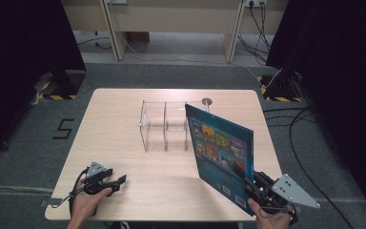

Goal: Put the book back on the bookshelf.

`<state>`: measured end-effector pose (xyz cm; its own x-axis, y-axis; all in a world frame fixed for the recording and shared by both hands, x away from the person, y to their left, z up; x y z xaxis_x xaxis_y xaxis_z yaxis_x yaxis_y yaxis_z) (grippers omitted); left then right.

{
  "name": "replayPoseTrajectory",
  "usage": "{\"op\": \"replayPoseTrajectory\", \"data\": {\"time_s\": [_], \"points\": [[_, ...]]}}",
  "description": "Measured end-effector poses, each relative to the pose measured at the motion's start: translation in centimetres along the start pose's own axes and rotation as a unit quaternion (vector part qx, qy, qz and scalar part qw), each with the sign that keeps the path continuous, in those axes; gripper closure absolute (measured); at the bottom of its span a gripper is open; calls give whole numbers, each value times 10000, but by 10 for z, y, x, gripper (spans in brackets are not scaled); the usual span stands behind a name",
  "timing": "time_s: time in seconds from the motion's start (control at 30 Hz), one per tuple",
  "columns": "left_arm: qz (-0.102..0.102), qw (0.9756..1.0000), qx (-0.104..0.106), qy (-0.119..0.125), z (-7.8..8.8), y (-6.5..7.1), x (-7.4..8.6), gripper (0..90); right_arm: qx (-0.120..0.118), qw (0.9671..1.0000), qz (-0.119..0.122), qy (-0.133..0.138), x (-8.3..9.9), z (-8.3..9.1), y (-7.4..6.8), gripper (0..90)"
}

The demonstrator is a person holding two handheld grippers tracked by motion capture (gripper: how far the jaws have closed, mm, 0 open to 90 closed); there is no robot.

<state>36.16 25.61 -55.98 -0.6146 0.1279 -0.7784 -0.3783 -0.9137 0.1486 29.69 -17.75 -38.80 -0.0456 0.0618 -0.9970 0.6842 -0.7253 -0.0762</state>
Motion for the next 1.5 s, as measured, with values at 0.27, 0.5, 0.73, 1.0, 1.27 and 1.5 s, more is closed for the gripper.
{"op": "replayPoseTrajectory", "data": {"time_s": [0.27,0.5,0.73,1.0,1.27,1.5], "points": [[-5,10000,29,3,1,0,0,317,236,9995,-46,203,-9,-22,2,835],[7,10000,64,5,1,-1,0,316,506,9981,6,349,-14,-40,6,835],[2,10000,83,0,1,-1,1,315,711,9965,74,429,-14,-62,10,835],[-8,10000,91,-4,1,-1,1,309,848,9950,227,469,-10,-88,14,835],[-29,10000,80,-9,1,0,1,306,960,9937,158,560,-3,-106,21,835],[-6,9999,106,-5,1,-1,1,306,1033,9923,167,657,3,-117,29,835]]}}
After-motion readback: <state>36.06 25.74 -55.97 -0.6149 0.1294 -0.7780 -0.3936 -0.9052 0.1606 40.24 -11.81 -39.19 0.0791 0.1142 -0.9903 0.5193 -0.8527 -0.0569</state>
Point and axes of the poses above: each handheld gripper's, and its own axes: z roughly backward along the jaws, x roughly out of its underside, y roughly to its right, the point moved 6 cm from there along -z, roughly forward along the jaws, and after that the axes turned 2 degrees about -x, right-handed, at the moved point
